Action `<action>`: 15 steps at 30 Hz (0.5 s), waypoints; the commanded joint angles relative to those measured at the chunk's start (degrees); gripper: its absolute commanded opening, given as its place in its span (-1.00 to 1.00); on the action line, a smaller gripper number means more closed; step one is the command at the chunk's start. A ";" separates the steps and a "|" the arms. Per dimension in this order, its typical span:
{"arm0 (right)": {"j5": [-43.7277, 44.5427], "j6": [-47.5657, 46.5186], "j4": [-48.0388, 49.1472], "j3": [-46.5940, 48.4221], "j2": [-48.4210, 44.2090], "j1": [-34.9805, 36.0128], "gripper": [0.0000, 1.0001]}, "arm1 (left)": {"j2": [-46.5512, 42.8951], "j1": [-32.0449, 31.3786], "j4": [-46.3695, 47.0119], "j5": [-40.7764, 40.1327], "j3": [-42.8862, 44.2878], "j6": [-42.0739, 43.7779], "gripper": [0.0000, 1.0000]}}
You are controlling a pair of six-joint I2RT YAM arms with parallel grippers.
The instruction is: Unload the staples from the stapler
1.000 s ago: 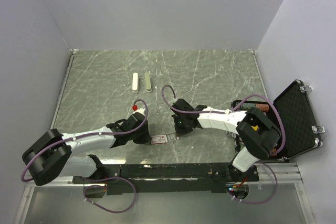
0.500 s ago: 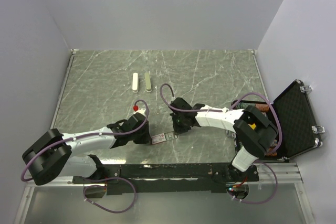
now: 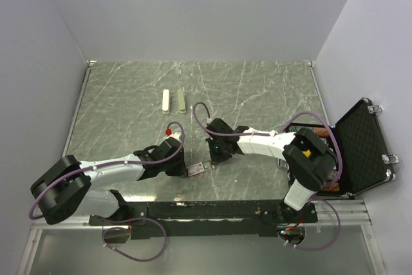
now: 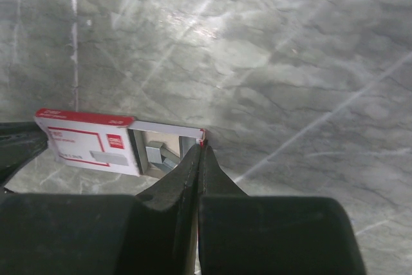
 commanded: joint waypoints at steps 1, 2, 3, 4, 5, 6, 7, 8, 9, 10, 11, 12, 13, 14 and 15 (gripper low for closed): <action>-2.73 -1.35 2.66 2.81 1.92 0.99 -1.00 | 1.15 -0.63 -0.25 0.60 1.15 0.75 -0.99; -2.91 -1.53 2.84 2.99 2.09 1.17 -1.00 | 1.15 -0.63 -0.24 0.60 1.24 0.75 -0.99; -3.08 -1.79 3.02 3.08 2.09 1.25 -1.00 | 1.15 -0.63 -0.24 0.60 1.24 0.75 -0.99; -3.26 -1.88 3.10 3.25 2.27 1.52 -1.00 | 1.15 -0.63 -0.24 0.51 1.24 0.75 -0.99; -3.61 -2.15 3.19 3.51 2.44 1.52 -1.00 | 1.15 -0.71 -0.24 0.42 1.41 0.84 -0.99; -3.70 -2.15 3.19 3.69 2.53 1.69 -1.00 | 1.24 -0.80 -0.24 0.42 1.50 0.84 -0.99; -3.88 -2.41 3.19 3.95 2.71 1.96 -1.00 | 1.32 -0.72 -0.16 0.42 1.59 0.84 -0.99; -4.23 -2.76 3.37 4.22 2.88 2.13 -1.00 | 1.32 -0.72 -0.16 0.34 1.68 0.84 -0.99; -4.49 -2.94 3.46 4.39 2.88 2.40 -1.00 | 1.41 -0.72 -0.07 0.33 1.76 0.92 -0.99; -4.84 -3.20 3.54 4.74 3.23 2.66 -1.00 | 1.59 -0.89 -0.07 0.33 1.94 0.92 -0.99; -5.02 -3.55 3.63 4.92 3.41 2.92 -1.00 | 1.76 -0.80 -0.07 0.33 2.03 0.92 -0.99; -5.37 -3.90 3.72 5.27 3.59 3.19 -1.00 | 1.76 -0.89 0.02 0.33 2.12 0.92 -0.99; -5.81 -4.25 3.98 5.54 3.85 3.45 -1.00 | 1.85 -0.89 0.02 0.25 2.29 1.01 -0.99; -6.42 -4.61 4.16 5.71 4.02 3.71 -1.00 | 1.94 -0.89 0.11 0.25 2.29 0.93 -0.98; -6.43 -4.96 4.16 5.98 4.11 3.98 -1.00 | 1.94 -0.98 0.11 0.25 2.47 1.01 -0.99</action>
